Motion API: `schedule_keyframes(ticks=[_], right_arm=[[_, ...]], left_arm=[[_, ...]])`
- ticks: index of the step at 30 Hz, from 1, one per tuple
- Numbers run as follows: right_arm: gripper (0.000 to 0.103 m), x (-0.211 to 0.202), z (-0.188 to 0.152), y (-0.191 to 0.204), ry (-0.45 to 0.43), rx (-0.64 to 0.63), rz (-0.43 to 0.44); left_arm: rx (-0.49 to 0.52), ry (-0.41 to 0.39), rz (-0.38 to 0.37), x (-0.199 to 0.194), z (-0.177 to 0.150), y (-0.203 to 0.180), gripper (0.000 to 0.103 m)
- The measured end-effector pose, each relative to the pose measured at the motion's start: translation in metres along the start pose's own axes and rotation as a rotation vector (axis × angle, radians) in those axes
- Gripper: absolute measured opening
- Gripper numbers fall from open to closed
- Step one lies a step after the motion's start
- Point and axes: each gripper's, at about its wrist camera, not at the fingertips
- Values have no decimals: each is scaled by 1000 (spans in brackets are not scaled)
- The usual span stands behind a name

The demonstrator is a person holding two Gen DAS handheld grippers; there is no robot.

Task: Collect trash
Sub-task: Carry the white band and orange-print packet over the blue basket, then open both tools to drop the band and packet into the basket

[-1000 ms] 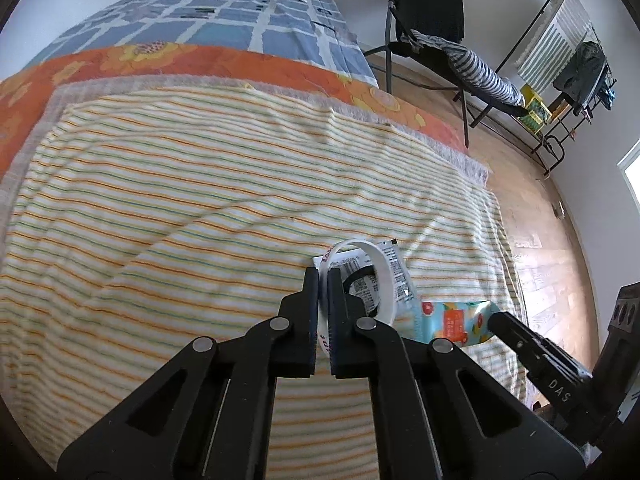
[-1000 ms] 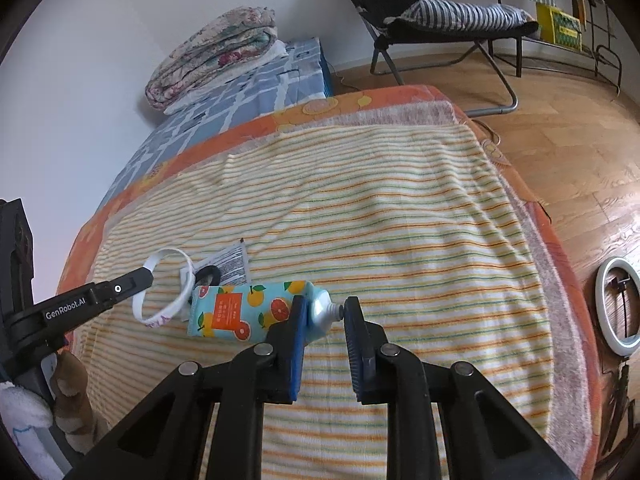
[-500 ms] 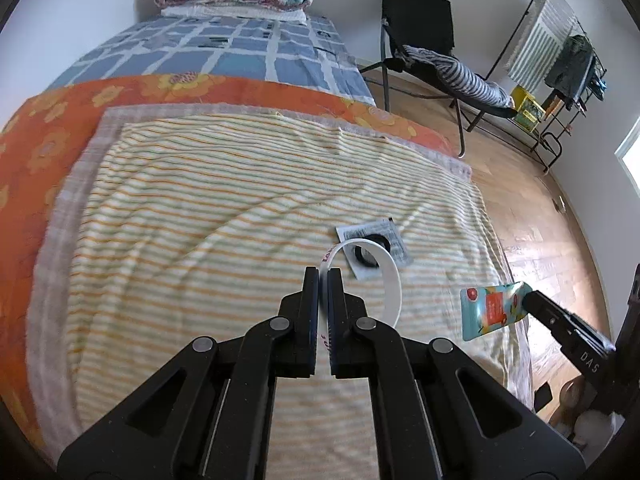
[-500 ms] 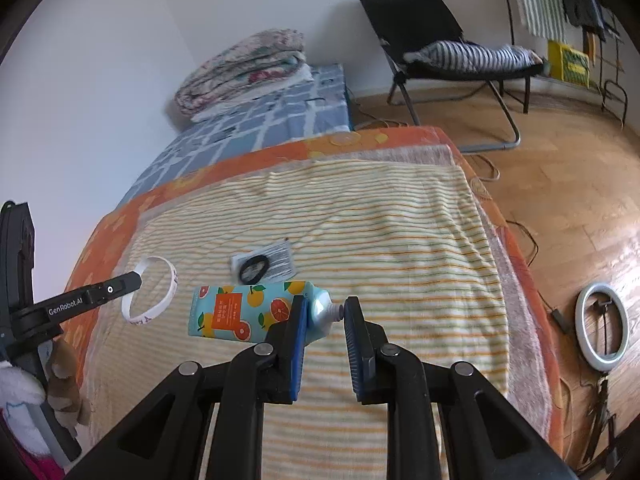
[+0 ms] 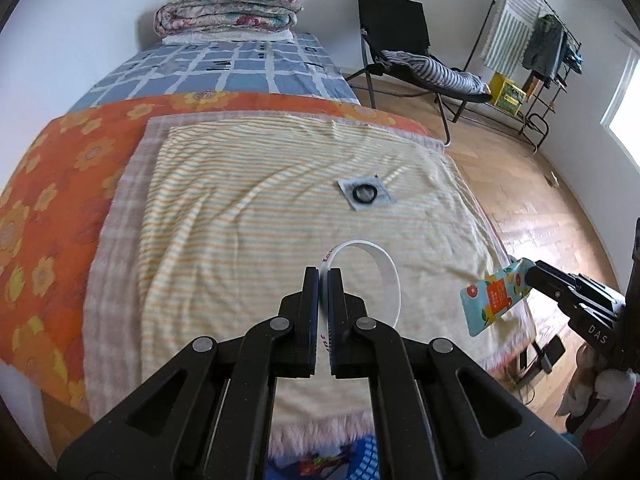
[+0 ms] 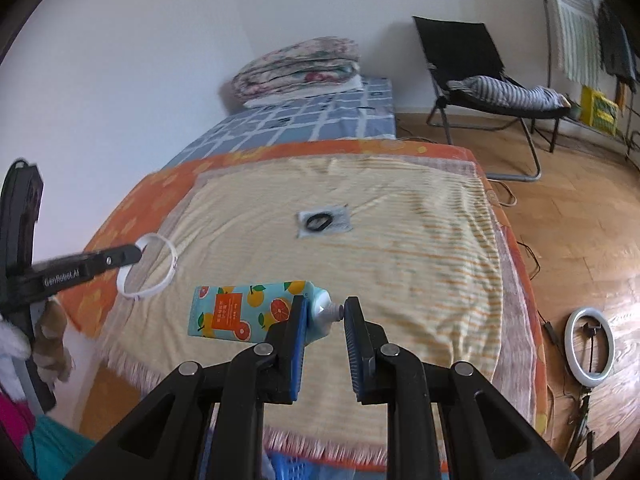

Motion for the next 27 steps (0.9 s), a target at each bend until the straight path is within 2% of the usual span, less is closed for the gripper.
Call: schedule_keyframes(ticks=[13, 27], right_arm=[[18, -18, -82, 58, 90, -165, 57], [18, -1, -148, 88, 216, -270, 81]], left_arm=[[24, 84, -26, -33, -94, 13, 2], [81, 181, -19, -18, -162, 11, 2]])
Point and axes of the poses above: each gripper's, at about its wrist camera, not at the fingertips, and x roughly the way its jaws point, y to its left, z to its top, and after that the axes turned 4 degrees about z, right-handed
